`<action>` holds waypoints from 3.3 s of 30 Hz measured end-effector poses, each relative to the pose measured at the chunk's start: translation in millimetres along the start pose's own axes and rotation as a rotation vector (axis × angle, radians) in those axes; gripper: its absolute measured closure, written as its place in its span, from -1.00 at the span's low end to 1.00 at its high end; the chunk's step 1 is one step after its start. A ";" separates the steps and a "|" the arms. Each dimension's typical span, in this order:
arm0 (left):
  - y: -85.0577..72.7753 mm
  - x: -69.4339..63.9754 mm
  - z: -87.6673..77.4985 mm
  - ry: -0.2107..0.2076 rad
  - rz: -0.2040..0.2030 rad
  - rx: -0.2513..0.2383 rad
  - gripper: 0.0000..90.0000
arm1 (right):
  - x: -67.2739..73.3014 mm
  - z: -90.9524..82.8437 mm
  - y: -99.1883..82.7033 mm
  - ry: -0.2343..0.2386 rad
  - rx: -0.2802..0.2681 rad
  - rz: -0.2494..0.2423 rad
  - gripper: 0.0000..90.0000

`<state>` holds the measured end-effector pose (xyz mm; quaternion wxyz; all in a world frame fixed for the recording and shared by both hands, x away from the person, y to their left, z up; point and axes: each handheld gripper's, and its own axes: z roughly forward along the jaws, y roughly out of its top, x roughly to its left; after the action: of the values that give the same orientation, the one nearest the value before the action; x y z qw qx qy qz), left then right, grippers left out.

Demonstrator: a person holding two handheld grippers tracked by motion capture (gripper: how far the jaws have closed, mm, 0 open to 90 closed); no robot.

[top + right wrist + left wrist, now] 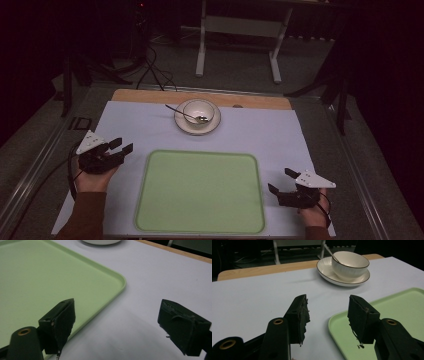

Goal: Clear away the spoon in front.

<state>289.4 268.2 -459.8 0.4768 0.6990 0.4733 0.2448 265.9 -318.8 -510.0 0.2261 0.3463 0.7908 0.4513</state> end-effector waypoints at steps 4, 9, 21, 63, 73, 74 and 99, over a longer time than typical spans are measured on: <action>3.8 -1.0 6.2 0.002 0.009 0.009 0.07 | -0.1 0.0 -0.1 0.000 0.000 0.000 -0.68; 11.8 -3.1 17.1 0.017 0.015 0.011 0.01 | -0.3 -0.2 0.0 -0.001 -0.001 0.000 -0.68; 28.1 -6.2 33.2 0.024 0.026 0.003 0.05 | -0.3 -0.3 0.0 -0.001 -0.001 0.000 -0.68; 58.4 1.0 97.9 -0.012 0.013 0.030 -0.01 | -0.8 -0.4 0.1 0.003 -0.002 0.002 -0.68; 62.3 1.9 109.6 -0.006 0.009 0.048 0.02 | -1.1 -0.7 0.1 0.003 -0.005 0.002 -0.68; 62.9 1.8 111.9 -0.001 0.007 0.052 0.02 | -1.0 -0.6 0.1 0.005 -0.004 0.002 -0.68; 77.3 -1.5 158.3 -0.036 0.006 0.084 0.12 | -0.3 1.0 0.3 0.015 0.002 -0.002 -0.68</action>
<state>447.5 190.5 -457.5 0.4547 0.7242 0.4724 0.2136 266.9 -318.4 -510.2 0.2205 0.3424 0.7932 0.4528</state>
